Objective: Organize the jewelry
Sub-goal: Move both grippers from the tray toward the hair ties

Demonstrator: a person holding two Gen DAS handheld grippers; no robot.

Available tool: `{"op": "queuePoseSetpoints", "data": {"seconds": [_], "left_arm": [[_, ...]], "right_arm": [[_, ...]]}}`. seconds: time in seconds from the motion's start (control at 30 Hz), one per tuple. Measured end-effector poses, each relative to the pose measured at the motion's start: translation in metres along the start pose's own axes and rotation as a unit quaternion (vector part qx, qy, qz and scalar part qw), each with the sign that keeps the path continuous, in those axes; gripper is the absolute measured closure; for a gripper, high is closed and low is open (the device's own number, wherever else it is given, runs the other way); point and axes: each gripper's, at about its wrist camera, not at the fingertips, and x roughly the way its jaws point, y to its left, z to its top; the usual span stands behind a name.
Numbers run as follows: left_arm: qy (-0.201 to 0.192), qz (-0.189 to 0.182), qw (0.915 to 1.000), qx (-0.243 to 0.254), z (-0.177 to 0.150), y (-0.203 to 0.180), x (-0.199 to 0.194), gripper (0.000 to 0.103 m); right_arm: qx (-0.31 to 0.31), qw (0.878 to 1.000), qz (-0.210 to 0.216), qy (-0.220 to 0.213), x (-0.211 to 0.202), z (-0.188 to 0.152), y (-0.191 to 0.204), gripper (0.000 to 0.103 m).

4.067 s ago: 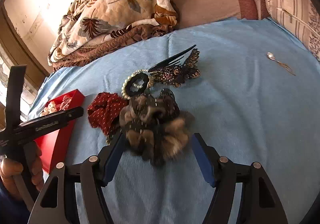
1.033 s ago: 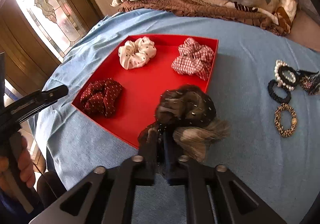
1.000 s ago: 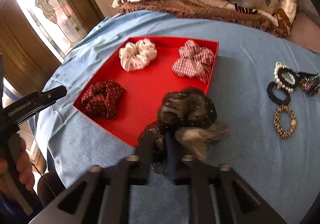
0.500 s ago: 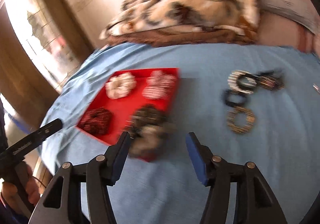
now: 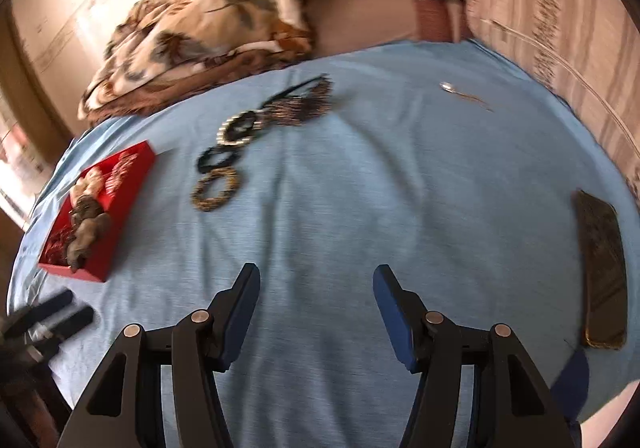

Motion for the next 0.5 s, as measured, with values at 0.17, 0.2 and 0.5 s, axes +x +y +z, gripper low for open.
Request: {"op": "queuePoseSetpoints", "data": {"seconds": [0.17,0.2,0.5], "left_arm": [[0.033,0.024,0.9989,0.023,-0.007,-0.02,0.035,0.035],[0.031,0.031,0.9987,0.026,-0.009,-0.021,0.037,0.034],[0.031,0.054,0.998,0.008,-0.015,-0.009,0.045,0.0]], "right_arm": [[0.009,1.0,0.001,-0.006,-0.004,-0.005,-0.014,0.039],[0.01,1.0,0.003,-0.006,-0.003,-0.006,-0.015,0.039],[0.027,0.999,0.016,-0.005,0.006,-0.004,-0.021,0.036]]}}
